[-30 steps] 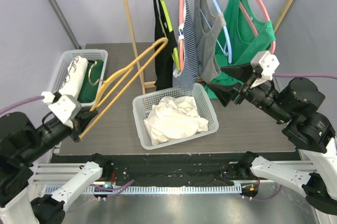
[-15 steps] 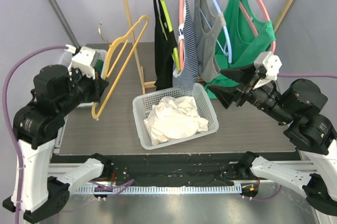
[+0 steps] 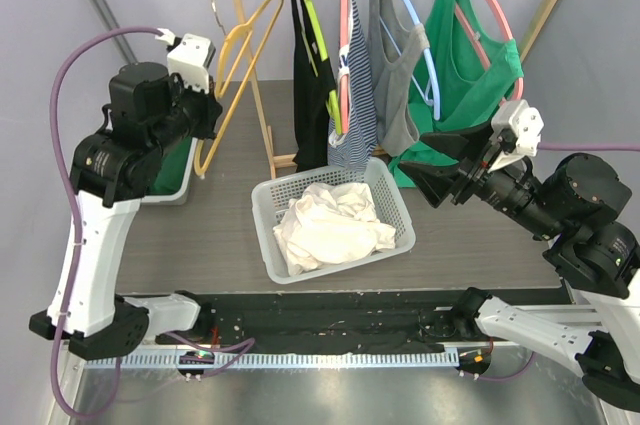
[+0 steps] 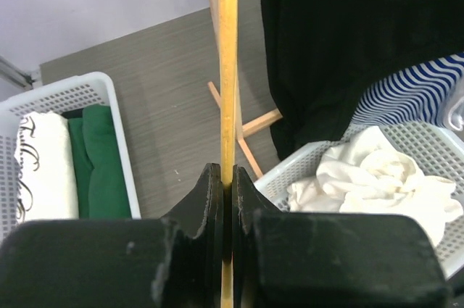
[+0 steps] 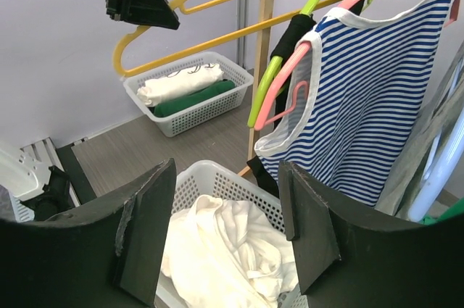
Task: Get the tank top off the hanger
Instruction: Place the hanger at the clothesline.
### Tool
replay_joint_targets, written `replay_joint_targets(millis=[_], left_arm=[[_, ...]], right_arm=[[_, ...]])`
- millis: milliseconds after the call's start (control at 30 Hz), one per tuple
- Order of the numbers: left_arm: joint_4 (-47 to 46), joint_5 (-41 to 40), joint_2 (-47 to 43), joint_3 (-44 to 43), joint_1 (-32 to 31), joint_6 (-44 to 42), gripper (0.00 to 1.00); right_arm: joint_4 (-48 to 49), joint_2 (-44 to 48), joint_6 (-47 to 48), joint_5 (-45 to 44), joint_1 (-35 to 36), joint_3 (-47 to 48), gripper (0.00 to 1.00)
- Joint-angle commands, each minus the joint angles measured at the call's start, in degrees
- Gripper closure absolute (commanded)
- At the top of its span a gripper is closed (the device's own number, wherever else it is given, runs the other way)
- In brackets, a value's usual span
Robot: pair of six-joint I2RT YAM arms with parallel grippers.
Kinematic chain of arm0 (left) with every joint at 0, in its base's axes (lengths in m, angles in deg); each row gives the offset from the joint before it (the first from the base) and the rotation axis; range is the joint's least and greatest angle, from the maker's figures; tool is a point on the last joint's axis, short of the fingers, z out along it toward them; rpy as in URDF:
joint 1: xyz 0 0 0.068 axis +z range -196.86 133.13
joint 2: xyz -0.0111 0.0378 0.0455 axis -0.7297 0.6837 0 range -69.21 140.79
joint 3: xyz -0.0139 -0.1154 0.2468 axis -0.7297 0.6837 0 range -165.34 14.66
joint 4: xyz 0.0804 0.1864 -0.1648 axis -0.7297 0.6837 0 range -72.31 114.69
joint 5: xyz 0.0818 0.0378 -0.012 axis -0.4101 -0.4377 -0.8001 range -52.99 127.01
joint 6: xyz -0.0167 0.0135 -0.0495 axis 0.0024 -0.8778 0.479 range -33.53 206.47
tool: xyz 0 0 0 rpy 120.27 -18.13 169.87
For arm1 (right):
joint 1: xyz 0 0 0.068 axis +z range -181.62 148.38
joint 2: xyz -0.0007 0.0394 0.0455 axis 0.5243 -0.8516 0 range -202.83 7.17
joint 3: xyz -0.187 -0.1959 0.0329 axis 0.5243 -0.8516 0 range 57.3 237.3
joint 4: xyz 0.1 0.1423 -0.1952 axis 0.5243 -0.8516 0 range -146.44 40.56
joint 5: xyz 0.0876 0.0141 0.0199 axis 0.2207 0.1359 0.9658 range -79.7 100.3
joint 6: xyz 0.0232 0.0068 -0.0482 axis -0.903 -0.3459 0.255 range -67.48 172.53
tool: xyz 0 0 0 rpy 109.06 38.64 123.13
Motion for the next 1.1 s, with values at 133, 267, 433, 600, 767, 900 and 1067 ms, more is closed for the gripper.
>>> replay_joint_targets(millis=[133,267,433,600,767,900,1067], left_arm=[[-6.4,-5.3,5.5,-8.9,-1.7,-1.0,1.0],[-6.4,-8.3,9.1,-13.7,-6.9,-2.9,1.0],[-6.8,-9.7,11.9,-15.2,-9.5,-3.3,1.0],[-7.2,-12.4,13.0,-14.9,-9.6,-2.4,1.0],[-7.7,-13.4,13.8,-15.3,-9.7,-1.5,1.0],[-8.6,-14.5,15.5,-16.5,-9.7,-1.9,1.0],[-9.8,-14.1,17.8,-17.7,-9.7,-2.6,1.0]], right_arm=[[2.2,-0.8,-0.1,1.7,-0.1,0.5,0.36],[2.5,-1.5,-0.2,2.8,0.0,0.4,0.36],[2.8,-1.4,0.0,2.6,-0.1,-0.4,0.37],[2.6,-0.4,0.8,1.2,0.0,-1.3,0.37],[2.1,0.4,1.6,0.8,0.0,-1.6,0.37],[1.6,0.2,1.7,1.1,0.0,-1.5,0.38],[1.6,0.3,1.6,1.5,0.0,-1.8,0.38]])
